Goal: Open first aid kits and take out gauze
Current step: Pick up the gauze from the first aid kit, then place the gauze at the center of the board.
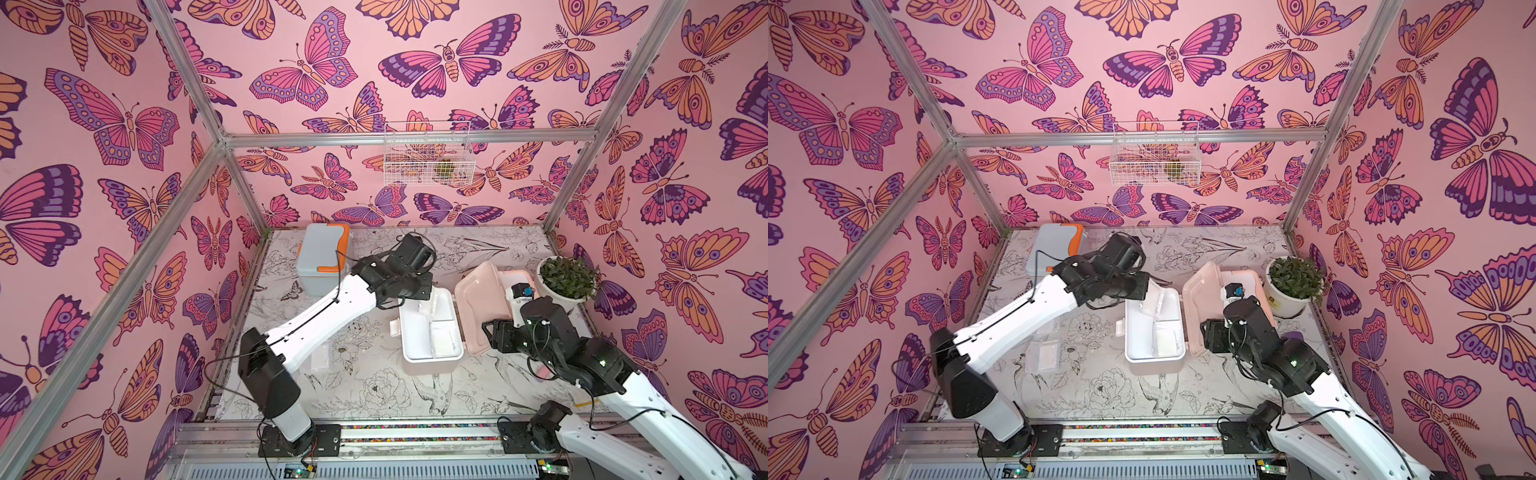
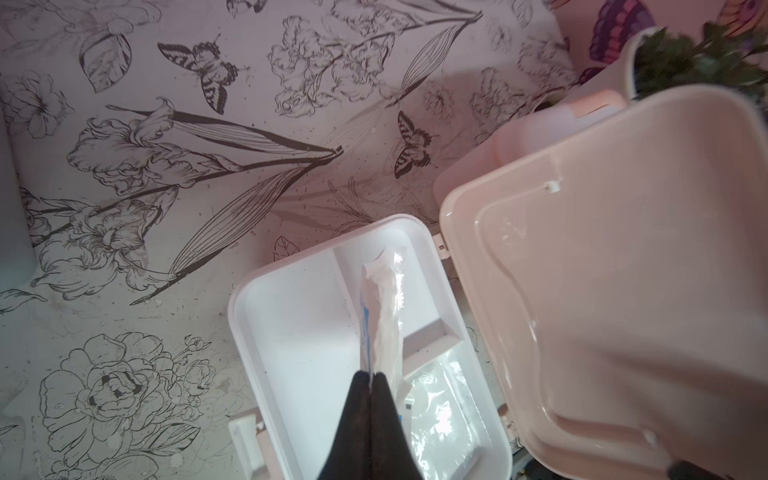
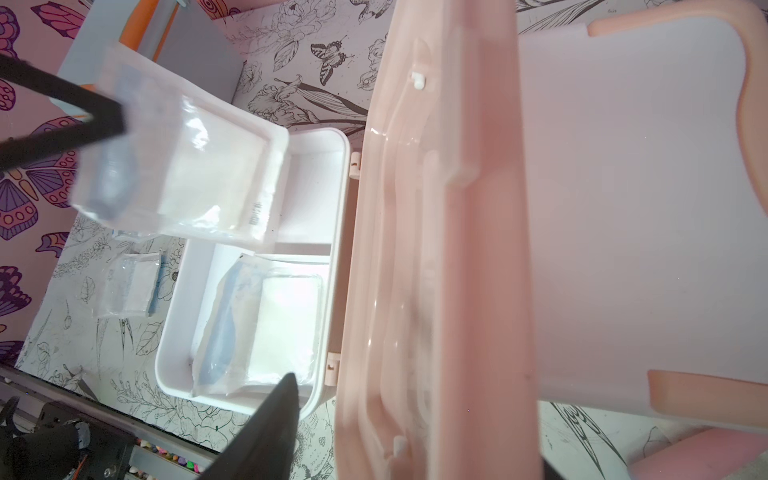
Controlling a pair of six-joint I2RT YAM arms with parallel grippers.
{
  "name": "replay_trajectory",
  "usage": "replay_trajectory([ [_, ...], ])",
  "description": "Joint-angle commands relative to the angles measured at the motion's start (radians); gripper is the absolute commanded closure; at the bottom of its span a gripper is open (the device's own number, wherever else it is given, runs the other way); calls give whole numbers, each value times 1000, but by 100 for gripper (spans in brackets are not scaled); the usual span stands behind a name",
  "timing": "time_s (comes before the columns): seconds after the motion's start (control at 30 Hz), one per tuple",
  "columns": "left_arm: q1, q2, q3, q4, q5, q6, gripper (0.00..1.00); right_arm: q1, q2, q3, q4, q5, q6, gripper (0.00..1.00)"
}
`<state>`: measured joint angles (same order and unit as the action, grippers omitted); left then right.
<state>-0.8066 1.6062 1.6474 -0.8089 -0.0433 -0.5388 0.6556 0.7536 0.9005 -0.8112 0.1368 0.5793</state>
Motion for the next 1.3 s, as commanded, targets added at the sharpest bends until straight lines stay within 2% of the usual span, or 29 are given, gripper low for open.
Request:
replay_trajectory([
  [0.0, 38, -76, -65, -18, 36, 26, 100, -8, 4, 0, 15, -11, -2, 38],
  [0.13, 125, -183, -163, -45, 30, 36, 100, -10, 10, -2, 20, -17, -5, 38],
  [0.3, 297, -295, -346, -49, 31, 48, 100, -11, 18, -8, 30, -28, -8, 38],
  [0.4, 382, -304, -425, -39, 18, 71, 100, -14, 22, -11, 36, -34, -9, 38],
  [0.5, 431, -259, -472, -21, -24, 74, 100, -17, 32, -14, 44, -44, -10, 38],
  [0.87, 484, 22, -483, 87, -106, 83, 100, -22, 40, -21, 38, -55, -16, 38],
  [1.1, 496, 91, -452, 125, -189, 157, 100, -27, 43, -11, 26, -59, -23, 38],
  [1.27, 509, 120, -452, 125, -206, 190, 100, -28, 51, -9, 32, -65, -21, 39],
])
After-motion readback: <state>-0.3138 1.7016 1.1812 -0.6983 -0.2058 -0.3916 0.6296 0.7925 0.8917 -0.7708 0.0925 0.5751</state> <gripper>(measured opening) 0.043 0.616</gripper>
